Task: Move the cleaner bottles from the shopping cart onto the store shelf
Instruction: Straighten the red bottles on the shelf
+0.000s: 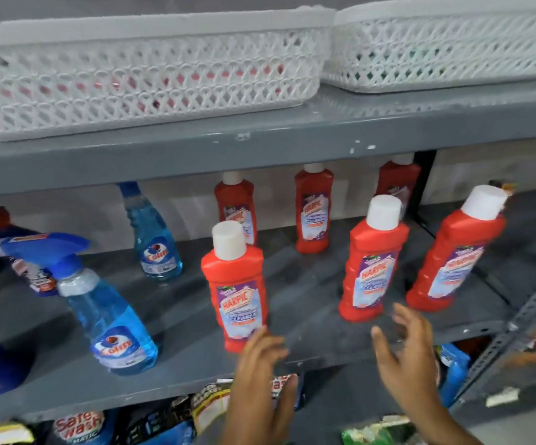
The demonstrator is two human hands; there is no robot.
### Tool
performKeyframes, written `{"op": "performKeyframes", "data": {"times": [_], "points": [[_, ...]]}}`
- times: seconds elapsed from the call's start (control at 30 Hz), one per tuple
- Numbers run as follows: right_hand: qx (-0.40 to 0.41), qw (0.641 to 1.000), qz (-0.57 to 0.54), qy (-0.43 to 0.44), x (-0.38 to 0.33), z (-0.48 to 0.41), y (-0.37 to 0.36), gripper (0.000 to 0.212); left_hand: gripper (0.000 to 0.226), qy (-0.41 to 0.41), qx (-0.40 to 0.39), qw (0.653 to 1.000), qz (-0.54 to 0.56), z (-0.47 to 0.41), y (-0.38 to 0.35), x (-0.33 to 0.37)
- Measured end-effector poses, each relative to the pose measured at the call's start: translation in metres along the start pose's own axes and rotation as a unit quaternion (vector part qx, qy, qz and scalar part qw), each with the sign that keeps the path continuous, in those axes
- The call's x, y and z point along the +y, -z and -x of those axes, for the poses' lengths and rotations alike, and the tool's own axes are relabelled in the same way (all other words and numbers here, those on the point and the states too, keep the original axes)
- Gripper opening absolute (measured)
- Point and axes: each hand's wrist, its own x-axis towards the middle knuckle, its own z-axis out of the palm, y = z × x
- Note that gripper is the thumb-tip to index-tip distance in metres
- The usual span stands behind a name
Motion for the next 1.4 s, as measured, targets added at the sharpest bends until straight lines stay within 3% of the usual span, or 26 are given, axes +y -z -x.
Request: {"op": "performKeyframes", "data": {"times": [0.1,0.2,0.27,0.47,0.7,0.77,0.83,0.9,0.93,1.0,1.13,1.27,1.4], "points": [[-0.147,0.988,0.011,-0.05,0.017,-0.037,0.016,0.073,0.061,0.13,-0.11,0.981,0.091,-0.037,-0.051,0.024],[-0.227,0.974,0.016,-0.006,0.018,-0.051,0.012,0.069,0.076,0.247,-0.163,0.94,0.169,-0.079,-0.09,0.026],[-0.216,0.976,0.008,-0.006,0.019,-0.052,0.009,0.064,0.064,0.249,-0.159,0.935,0.197,-0.088,-0.1,0.023],[-0.219,0.976,0.018,0.003,0.016,-0.031,-0.011,0.056,0.042,0.255,-0.102,0.953,0.126,-0.066,-0.085,-0.008],[-0.247,0.969,0.018,0.011,0.018,-0.03,-0.009,0.064,0.051,0.237,-0.063,0.962,0.122,-0.063,-0.084,0.007],[-0.216,0.976,-0.03,0.019,0.023,-0.028,0.005,0.064,0.045,0.185,0.004,0.982,0.036,-0.055,-0.081,0.016],[-0.087,0.994,-0.054,0.033,0.038,-0.028,0.027,0.053,0.029,0.035,0.086,0.995,-0.044,-0.048,-0.082,0.034],[0.028,0.998,-0.052,0.014,0.06,-0.04,0.056,0.053,0.024,-0.103,0.073,0.992,-0.016,-0.049,-0.1,0.062],[0.042,0.998,-0.036,-0.008,0.073,-0.053,0.071,0.057,0.027,-0.125,0.034,0.991,0.012,-0.055,-0.114,0.076],[-0.02,0.998,-0.005,-0.064,0.095,-0.081,0.094,0.063,0.041,-0.06,-0.054,0.995,0.054,-0.076,-0.147,0.102],[-0.245,0.967,-0.038,-0.055,0.108,-0.115,0.11,0.06,0.07,0.193,-0.136,0.966,0.103,-0.124,-0.208,0.11],[-0.29,0.954,-0.025,-0.064,0.113,-0.126,0.112,0.05,0.048,0.229,-0.163,0.957,0.073,-0.134,-0.231,0.098],[-0.3,0.951,-0.03,-0.068,0.113,-0.126,0.111,0.051,0.042,0.256,-0.141,0.954,0.067,-0.128,-0.234,0.09]]}}
